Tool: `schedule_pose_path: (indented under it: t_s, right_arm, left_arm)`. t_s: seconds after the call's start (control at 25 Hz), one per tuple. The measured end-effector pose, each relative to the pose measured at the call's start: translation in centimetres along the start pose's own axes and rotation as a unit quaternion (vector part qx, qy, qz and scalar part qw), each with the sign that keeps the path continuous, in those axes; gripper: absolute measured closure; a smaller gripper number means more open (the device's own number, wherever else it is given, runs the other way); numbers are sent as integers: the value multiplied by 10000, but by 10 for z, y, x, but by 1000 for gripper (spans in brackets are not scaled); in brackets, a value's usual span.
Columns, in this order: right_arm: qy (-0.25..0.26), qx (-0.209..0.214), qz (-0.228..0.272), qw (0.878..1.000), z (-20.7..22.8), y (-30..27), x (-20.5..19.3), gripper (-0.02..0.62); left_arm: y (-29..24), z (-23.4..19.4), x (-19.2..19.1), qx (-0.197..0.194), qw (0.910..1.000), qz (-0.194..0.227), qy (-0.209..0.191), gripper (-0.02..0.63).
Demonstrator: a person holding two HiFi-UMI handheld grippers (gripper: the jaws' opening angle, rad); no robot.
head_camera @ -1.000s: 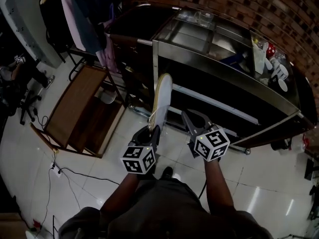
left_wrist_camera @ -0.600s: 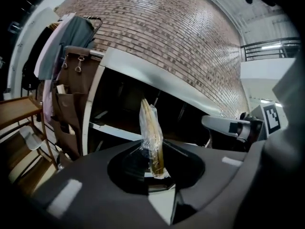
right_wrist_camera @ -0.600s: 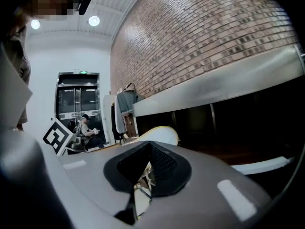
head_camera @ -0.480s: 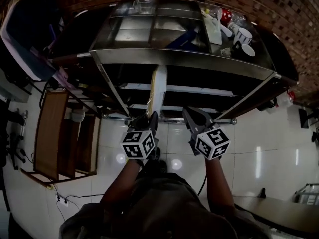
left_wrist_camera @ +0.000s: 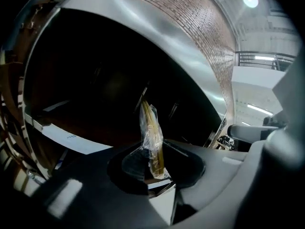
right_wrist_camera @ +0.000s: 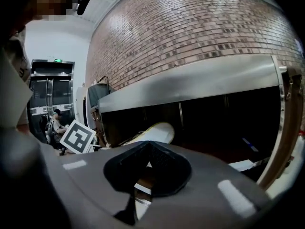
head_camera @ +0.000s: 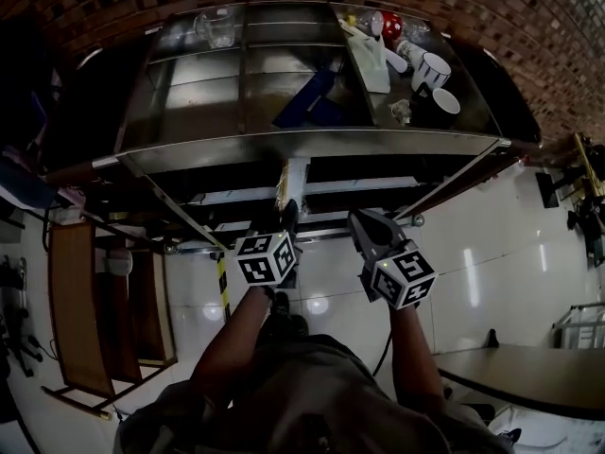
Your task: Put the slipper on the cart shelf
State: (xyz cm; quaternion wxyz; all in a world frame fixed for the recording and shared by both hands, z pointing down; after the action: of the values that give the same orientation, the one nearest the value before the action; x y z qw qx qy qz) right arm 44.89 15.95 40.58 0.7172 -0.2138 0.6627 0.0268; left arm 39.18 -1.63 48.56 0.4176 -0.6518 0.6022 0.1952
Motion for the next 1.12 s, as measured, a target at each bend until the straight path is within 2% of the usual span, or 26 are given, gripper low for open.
schedule_pose_path:
  t_s: [0.24, 0.44, 0.8, 0.92, 1.12]
  right_arm:
    - [-68, -243, -160, 9996, 16, -9, -3, 597]
    - [-35, -279, -200, 9994, 37, -7, 0, 597]
    - [-42, 234, 65, 9997, 87, 0, 3, 597]
    - [-63, 384, 204, 9990, 105, 2, 7, 597]
    - [-72, 710, 263, 9971, 120, 0, 6, 597]
  left_arm:
    - [-42, -7, 2, -28, 9998, -109, 133, 531]
    - [-63, -11, -3, 208, 9996, -133, 167, 529]
    - [-96, -2, -13, 957, 9952, -15, -178, 517]
    - [-100, -3, -16, 1182, 9925, -21, -298, 477]
    - [-102, -10, -12, 1671, 9852, 110, -373, 373]
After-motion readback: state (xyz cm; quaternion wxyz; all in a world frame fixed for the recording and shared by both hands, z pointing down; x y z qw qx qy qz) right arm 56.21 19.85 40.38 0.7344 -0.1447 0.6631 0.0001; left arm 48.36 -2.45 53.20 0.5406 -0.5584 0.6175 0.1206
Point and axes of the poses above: the fingertips, and each gripper's own axes: y backward along the fingers, z to its right, x out of its top, the point moved 6 cm from there along y, backward along the fingers, and after that the axes turned 8 degrees about y, right-handed, at the moved point
